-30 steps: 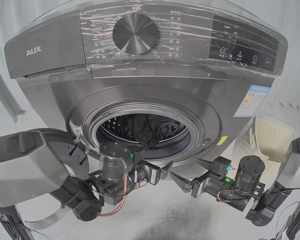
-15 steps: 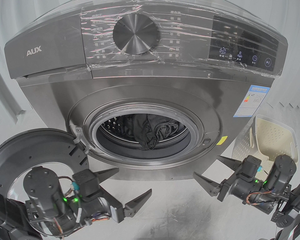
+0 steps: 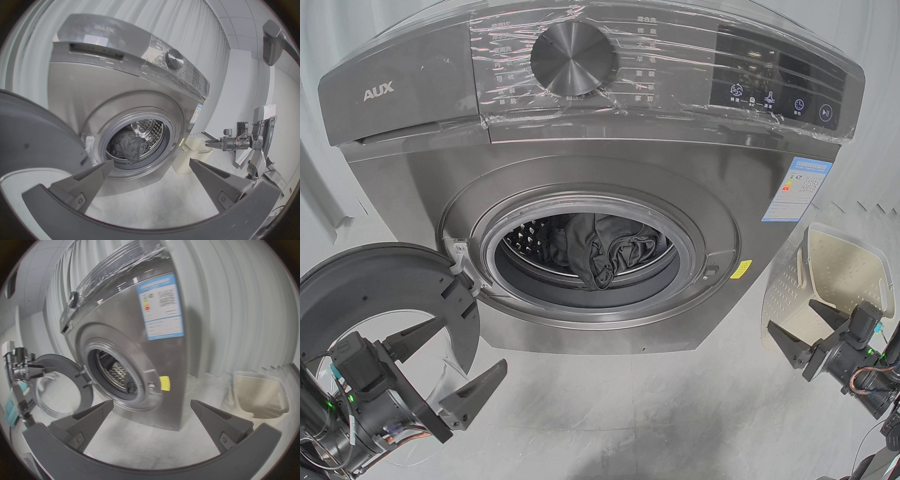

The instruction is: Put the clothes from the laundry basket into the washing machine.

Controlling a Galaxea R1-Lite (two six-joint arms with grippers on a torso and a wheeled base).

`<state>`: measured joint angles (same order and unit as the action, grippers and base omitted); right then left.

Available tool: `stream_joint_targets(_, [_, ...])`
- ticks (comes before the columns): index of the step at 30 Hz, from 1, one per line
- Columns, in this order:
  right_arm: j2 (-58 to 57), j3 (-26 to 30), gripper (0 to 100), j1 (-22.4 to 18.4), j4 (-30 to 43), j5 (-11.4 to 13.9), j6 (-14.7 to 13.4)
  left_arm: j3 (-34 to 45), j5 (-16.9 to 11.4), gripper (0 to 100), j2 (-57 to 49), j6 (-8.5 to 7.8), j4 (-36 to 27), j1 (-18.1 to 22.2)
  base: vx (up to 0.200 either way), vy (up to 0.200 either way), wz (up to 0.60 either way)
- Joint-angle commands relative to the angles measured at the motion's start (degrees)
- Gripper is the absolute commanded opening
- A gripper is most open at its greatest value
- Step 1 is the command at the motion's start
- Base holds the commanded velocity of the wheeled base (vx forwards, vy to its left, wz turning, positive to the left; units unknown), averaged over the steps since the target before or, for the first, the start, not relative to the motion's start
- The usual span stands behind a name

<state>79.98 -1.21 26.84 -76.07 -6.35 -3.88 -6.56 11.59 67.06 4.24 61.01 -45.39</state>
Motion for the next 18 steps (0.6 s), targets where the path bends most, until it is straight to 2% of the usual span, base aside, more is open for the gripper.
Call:
stream_joint_targets(1, [-16.7, 1.2, 100, -8.6, 12.9, -0.1, 3.1, 4.7, -0.3, 100, -12.7, -1.96, -2.8, 7.2, -0.2, 0.0, 0.0])
stream_joint_targets(2, [-16.7, 1.2, 100, -8.6, 12.9, -0.1, 3.1, 4.7, -0.3, 100, -12.7, -1.96, -2.8, 7.2, -0.2, 0.0, 0.0])
stream_joint_targets(4, [-26.3, 1.2, 100, -8.8, 24.8, 0.3, 3.8, 4.9, 0.0, 100, -17.2, -2.22, -7.0, 10.0, -0.2, 0.0, 0.0])
stream_joint_targets(7, [-34.5, 1.2, 100, -9.6, 32.7, 0.1, 4.2, 5.3, -0.3, 100, -21.7, -2.75, -11.8, 12.7, -0.2, 0.0, 0.0])
stream_joint_targets(10, [-43.0, 1.2, 100, -11.3, 39.9, 0.2, 4.1, 6.6, -0.8, 100, -27.2, -2.84, -15.5, 15.0, -0.2, 0.0, 0.0])
stream_joint_targets(11, [-43.0, 1.2, 100, -11.3, 39.9, 0.2, 4.1, 6.6, -0.8, 100, -27.2, -2.84, -15.5, 15.0, -0.2, 0.0, 0.0])
stream_joint_targets(12, [-48.1, 1.2, 100, -12.3, 43.3, 0.3, 4.4, 6.6, -0.7, 100, -29.7, -2.22, -18.6, 16.5, -0.2, 0.0, 0.0])
stream_joint_targets(17, [-56.7, 1.1, 100, -15.2, 50.8, 0.3, 4.3, 6.6, -1.5, 100, -37.6, -2.4, -25.8, 21.5, -0.2, 0.0, 0.0])
stream_joint_targets(18, [-60.2, 1.1, 100, -16.6, 54.8, 0.5, 4.2, 6.6, -2.6, 100, -40.5, -2.48, -29.4, 23.5, -0.2, 0.0, 0.0])
